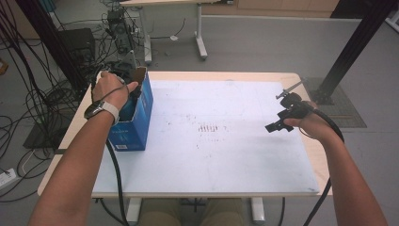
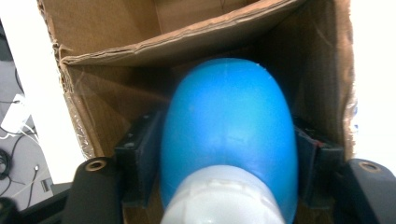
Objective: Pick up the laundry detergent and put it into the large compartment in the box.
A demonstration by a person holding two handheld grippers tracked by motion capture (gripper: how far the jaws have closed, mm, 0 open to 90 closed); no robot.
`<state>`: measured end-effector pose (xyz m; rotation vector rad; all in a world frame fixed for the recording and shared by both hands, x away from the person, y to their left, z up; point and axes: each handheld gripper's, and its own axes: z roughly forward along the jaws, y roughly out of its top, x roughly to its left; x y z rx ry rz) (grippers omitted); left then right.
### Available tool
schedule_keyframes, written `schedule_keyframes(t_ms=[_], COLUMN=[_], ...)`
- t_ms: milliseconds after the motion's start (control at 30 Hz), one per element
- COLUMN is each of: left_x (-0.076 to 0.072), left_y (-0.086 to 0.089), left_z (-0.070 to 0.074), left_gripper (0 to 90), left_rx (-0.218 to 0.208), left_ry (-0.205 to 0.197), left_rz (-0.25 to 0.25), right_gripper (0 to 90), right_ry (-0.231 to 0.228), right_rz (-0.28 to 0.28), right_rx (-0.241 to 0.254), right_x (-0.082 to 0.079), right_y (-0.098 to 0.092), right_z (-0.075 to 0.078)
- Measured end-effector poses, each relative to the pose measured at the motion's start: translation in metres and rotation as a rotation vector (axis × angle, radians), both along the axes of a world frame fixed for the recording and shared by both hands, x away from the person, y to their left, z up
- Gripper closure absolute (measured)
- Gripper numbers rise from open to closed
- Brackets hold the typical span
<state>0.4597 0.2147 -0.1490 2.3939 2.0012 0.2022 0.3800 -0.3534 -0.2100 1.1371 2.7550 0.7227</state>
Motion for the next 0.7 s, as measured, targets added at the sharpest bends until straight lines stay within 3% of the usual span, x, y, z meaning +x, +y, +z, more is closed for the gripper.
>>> schedule_keyframes(t_ms=[300,700], left_x=[-0.002,-0.005], left_y=[0.005,0.017], left_z=[0.000,0.012], left_gripper=[27.4,23.5], left_rx=[-0.011,-0.053], left_ry=[-0.007,-0.010], left_rz=[-0.011,-0.023], right_gripper=[11.3,11.4], right_ry=[0.007,0.001], right_rz=[-0.001,0.005], right_rx=[-0.001,-0.005], right_x=[0.000,-0.001], right_y=[0.000,0.002], right_z=[-0.002,0.000])
